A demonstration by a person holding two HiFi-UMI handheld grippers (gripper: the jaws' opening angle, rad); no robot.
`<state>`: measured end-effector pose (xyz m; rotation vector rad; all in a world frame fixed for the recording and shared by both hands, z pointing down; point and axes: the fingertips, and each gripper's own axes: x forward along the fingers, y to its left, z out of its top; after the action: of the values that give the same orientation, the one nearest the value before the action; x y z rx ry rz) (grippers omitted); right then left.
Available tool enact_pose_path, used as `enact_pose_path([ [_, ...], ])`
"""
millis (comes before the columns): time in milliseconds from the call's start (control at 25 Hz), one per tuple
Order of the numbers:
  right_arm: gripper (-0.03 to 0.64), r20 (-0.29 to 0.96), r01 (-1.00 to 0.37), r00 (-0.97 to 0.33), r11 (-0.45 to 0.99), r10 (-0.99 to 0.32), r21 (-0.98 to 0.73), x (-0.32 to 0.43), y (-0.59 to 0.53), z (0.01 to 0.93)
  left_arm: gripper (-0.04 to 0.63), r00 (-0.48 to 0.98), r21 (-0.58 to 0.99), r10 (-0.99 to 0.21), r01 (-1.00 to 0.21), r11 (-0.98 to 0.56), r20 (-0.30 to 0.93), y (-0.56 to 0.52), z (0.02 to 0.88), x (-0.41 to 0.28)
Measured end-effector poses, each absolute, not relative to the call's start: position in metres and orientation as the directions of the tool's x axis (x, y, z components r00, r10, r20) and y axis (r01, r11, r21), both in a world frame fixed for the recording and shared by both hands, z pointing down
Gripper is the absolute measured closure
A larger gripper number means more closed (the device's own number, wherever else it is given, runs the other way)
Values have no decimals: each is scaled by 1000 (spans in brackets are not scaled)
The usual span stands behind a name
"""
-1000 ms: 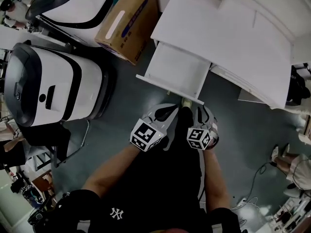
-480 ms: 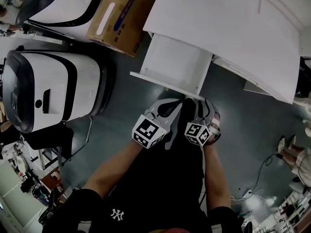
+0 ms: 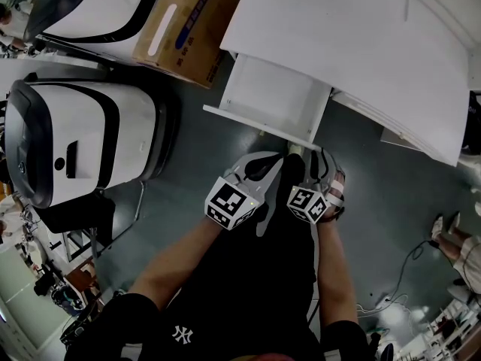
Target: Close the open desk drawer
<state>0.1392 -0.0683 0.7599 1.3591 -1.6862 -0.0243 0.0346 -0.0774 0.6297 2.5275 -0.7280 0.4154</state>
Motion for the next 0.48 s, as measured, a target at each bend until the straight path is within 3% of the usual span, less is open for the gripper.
enact_pose_path([
  [480,469,596,-714,48,389,-802,582,161,-123,758,595,803,357,-446,-582,-730,396,-117,637,51],
])
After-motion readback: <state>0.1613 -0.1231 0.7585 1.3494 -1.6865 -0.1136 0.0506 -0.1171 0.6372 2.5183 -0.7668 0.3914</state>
